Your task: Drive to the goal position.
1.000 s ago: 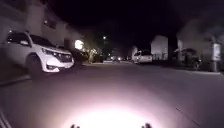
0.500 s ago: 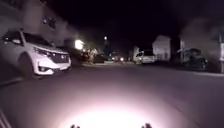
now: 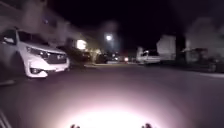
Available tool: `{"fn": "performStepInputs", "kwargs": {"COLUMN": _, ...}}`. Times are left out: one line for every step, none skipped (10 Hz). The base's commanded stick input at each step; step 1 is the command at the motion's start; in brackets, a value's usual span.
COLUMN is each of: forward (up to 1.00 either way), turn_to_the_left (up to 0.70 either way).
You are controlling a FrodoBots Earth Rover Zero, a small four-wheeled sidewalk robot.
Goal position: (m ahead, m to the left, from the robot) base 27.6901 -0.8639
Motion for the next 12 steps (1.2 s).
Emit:
{"fn": "performStepInputs", "kwargs": {"forward": 0.85, "turn_to_the_left": 0.00}}
{"fn": "performStepInputs", "kwargs": {"forward": 0.85, "turn_to_the_left": 0.00}}
{"fn": "performStepInputs", "kwargs": {"forward": 0.85, "turn_to_the_left": 0.00}}
{"fn": "performStepInputs", "kwargs": {"forward": 0.85, "turn_to_the_left": 0.00}}
{"fn": "performStepInputs", "kwargs": {"forward": 0.85, "turn_to_the_left": 0.00}}
{"fn": "performStepInputs", "kwargs": {"forward": 0.85, "turn_to_the_left": 0.00}}
{"fn": "performStepInputs", "kwargs": {"forward": 0.85, "turn_to_the_left": 0.00}}
{"fn": "performStepInputs", "kwargs": {"forward": 0.85, "turn_to_the_left": 0.00}}
{"fn": "performStepInputs", "kwargs": {"forward": 0.85, "turn_to_the_left": 0.00}}
{"fn": "performStepInputs", "kwargs": {"forward": 0.85, "turn_to_the_left": 0.00}}
{"fn": "performStepInputs", "kwargs": {"forward": 0.85, "turn_to_the_left": 0.00}}
{"fn": "performStepInputs", "kwargs": {"forward": 0.85, "turn_to_the_left": 0.00}}
